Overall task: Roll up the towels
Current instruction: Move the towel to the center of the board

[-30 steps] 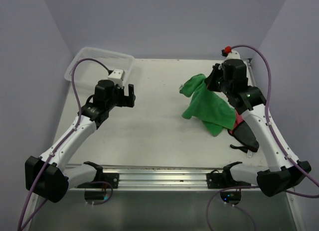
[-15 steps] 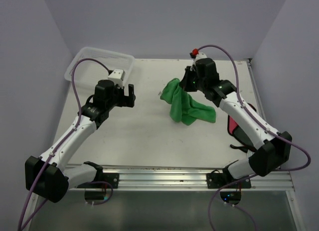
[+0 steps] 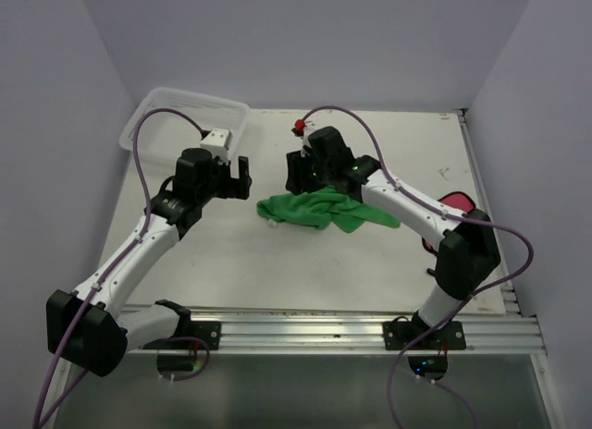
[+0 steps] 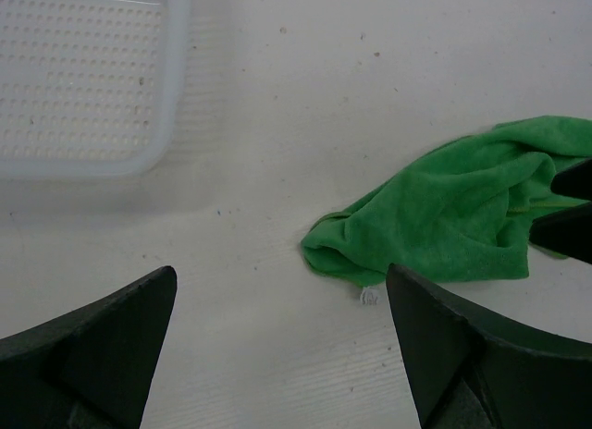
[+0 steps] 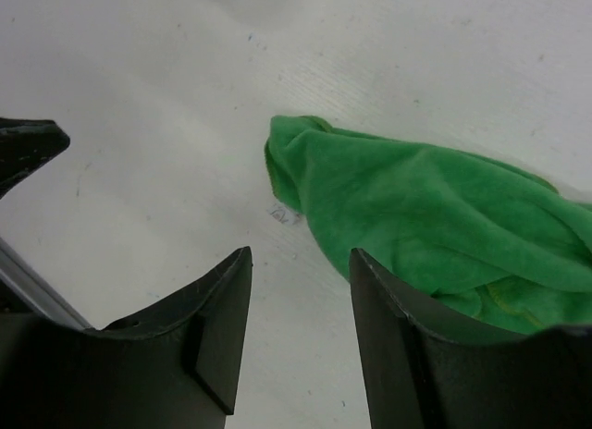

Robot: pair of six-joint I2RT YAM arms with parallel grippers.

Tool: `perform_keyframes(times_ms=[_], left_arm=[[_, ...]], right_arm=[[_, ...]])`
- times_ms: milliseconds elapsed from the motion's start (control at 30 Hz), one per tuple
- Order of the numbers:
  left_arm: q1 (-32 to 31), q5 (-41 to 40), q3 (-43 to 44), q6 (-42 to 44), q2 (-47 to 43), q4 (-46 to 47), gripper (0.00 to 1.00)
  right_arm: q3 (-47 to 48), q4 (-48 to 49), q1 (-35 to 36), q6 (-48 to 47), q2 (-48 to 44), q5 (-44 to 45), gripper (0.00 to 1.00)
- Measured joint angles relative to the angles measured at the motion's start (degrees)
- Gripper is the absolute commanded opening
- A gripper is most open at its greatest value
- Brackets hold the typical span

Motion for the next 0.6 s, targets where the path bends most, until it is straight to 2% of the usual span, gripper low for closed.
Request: perform_keyframes(times_ms=[133,200,433,600], left_arm=[[0.0,0.09,0.0,0.0,0.0,0.0,1.0],[0.0,0.24,0.0,0.0,0.0,0.0,1.0],[0.0,1.55,0.0,-0.44,0.0,0.02,1.0],[0.0,1.88,0.0,-0.48,0.0,0.0,1.0]], right_arm=[[-3.54,0.24,-3.52,1.31,-4.76,5.07,0.4],[-7.52,0.28,-6.88,3.21,-8.48,7.56,0.38],[-24.87,-0.83,-23.78,11.3,-18.08,13.79,0.42],[-31.58,-2.62,-28.92,13.49,-18.23,14.91,0.47]])
